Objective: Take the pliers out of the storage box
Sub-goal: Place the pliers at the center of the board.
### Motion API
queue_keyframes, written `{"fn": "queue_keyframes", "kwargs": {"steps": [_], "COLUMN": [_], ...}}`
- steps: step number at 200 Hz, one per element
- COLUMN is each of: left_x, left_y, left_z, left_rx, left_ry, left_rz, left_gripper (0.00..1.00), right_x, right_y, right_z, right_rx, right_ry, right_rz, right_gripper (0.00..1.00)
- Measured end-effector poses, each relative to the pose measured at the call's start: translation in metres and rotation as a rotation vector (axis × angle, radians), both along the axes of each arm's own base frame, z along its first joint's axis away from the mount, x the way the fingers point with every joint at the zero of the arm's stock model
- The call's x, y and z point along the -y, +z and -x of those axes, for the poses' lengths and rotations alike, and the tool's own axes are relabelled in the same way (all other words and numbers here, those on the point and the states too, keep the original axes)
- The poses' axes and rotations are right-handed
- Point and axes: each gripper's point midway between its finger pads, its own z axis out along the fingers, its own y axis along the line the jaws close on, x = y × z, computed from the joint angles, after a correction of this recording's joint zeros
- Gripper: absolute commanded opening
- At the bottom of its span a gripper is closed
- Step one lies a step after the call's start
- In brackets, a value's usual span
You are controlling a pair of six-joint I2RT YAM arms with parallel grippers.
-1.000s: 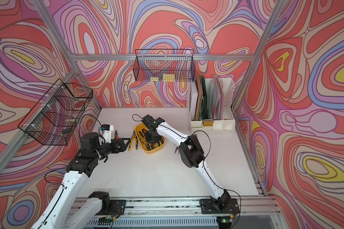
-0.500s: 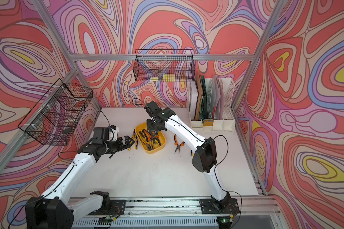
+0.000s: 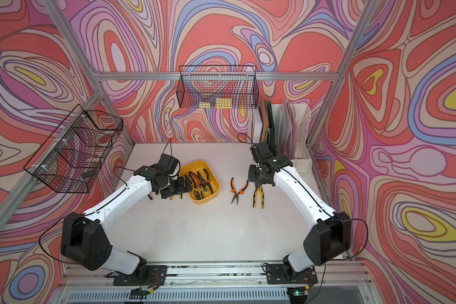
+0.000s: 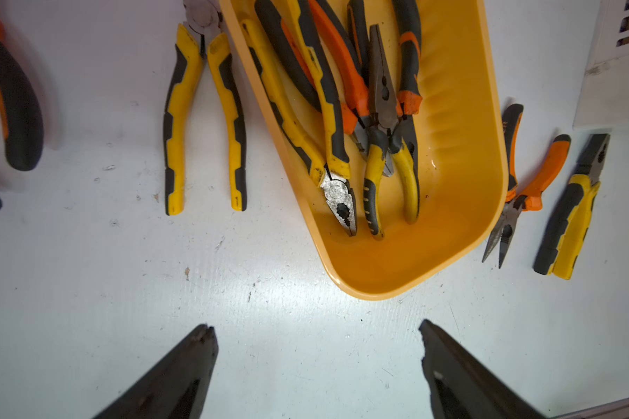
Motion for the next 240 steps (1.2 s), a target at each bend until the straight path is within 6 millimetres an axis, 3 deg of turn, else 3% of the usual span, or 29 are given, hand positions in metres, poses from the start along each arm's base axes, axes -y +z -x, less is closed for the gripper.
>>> {"fn": "queue_keyframes", "kwargs": {"steps": [27, 55, 72, 113, 143, 166, 191, 216, 240], "left_x": [0.01, 0.014, 0.013, 0.018, 0.019, 0.019, 0.02, 0.019, 0.016], "left_y": [-0.01, -0.007, 0.003, 0.043, 0.051, 0.046, 0.037, 0.029, 0.024], "left_z": [0.003, 0.006, 0.01, 0.016, 0.015, 0.015, 0.013, 0.012, 0.013], "left_rx": [-0.04, -0.008, 0.039, 0.186, 0.224, 0.213, 0.186, 0.164, 0.145], "left_ry": [0.007, 0.023, 0.021, -0.042, -0.072, -0.078, -0.077, -0.074, -0.068], "left_rz": [-0.008, 0.019, 0.043, 0.106, 0.108, 0.098, 0.084, 0.07, 0.047], "left_gripper": [0.91, 0.93, 1.0, 1.0, 1.0, 0.98, 0.96, 0.95, 0.95], "right_x": [0.04, 0.053, 0.056, 0.074, 0.085, 0.087, 0.087, 0.088, 0.089], "right_y": [-0.043, -0.076, -0.09, -0.128, -0.151, -0.165, -0.169, -0.169, -0.169], "right_z": [0.019, 0.026, 0.022, 0.005, -0.001, -0.002, -0.004, -0.007, -0.005], "right_rx": [-0.095, -0.149, -0.155, -0.192, -0.229, -0.253, -0.255, -0.247, -0.252], "right_ry": [-0.061, -0.073, -0.073, -0.107, -0.125, -0.128, -0.124, -0.139, -0.147], "right_rz": [0.01, -0.007, -0.03, -0.049, -0.041, -0.039, -0.034, -0.034, -0.032], "right_gripper": [0.0, 0.0, 0.0, 0.0, 0.0, 0.15, 0.44, 0.55, 0.6]}}
